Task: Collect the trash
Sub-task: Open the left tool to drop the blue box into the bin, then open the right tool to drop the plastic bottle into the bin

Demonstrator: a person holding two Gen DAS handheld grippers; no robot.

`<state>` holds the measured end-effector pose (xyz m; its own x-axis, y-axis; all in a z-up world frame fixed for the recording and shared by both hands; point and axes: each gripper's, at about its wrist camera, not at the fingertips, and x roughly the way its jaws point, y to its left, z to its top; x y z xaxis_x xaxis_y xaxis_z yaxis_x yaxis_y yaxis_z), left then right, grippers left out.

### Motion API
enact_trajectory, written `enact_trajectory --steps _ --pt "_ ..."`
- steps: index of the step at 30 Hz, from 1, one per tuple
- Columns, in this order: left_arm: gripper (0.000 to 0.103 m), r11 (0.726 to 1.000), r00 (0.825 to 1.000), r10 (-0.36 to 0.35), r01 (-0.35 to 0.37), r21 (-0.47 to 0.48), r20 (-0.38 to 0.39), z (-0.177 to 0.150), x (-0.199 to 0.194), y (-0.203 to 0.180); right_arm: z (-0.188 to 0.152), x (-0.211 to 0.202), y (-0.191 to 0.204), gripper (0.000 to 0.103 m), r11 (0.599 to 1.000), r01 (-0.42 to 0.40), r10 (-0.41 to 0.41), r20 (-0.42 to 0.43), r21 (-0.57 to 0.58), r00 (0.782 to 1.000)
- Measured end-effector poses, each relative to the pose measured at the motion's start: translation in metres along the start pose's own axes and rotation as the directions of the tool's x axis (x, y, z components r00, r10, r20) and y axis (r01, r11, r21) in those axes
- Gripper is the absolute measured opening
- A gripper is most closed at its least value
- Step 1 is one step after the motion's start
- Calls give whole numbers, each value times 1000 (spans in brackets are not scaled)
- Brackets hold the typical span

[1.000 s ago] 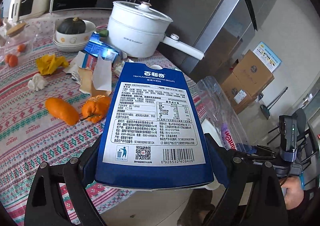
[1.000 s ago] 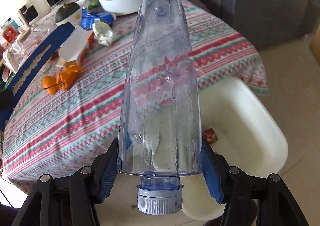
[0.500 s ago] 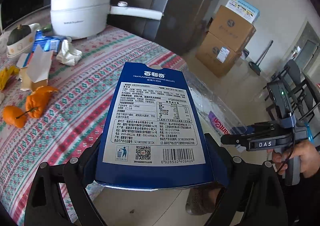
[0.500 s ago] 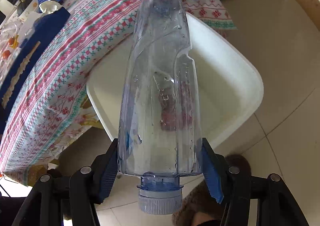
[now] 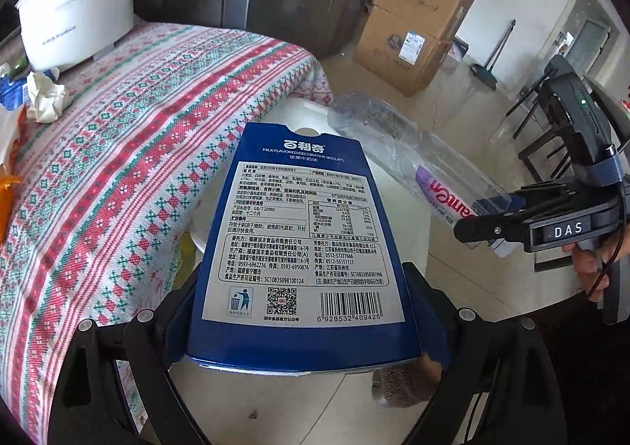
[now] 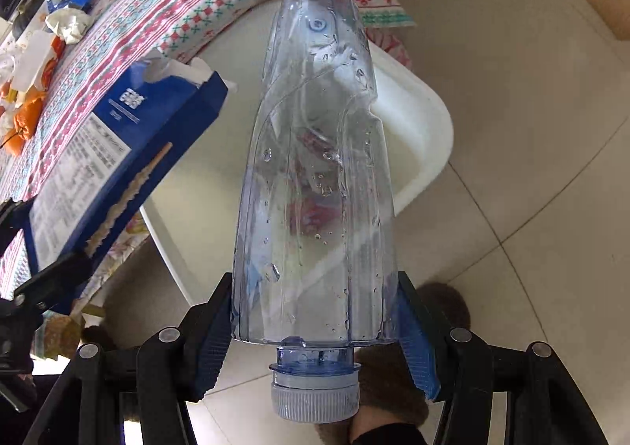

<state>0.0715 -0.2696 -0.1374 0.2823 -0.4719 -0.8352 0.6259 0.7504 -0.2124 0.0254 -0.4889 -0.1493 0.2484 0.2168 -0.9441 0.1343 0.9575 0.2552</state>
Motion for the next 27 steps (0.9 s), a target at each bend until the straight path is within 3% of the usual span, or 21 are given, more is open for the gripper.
enact_trajectory --steps 9,12,27 --pt "95 996 998 55 -53 67 -18 4 14 -4 -3 1 -4 65 1000 -3 3 -5 0 1000" --pt "99 992 997 78 -78 99 7 5 7 -5 -3 1 -4 65 1000 -3 3 -5 1 1000" --pt "103 994 995 97 -98 39 28 -4 -35 28 8 6 11 65 1000 26 -26 -35 -3 999"
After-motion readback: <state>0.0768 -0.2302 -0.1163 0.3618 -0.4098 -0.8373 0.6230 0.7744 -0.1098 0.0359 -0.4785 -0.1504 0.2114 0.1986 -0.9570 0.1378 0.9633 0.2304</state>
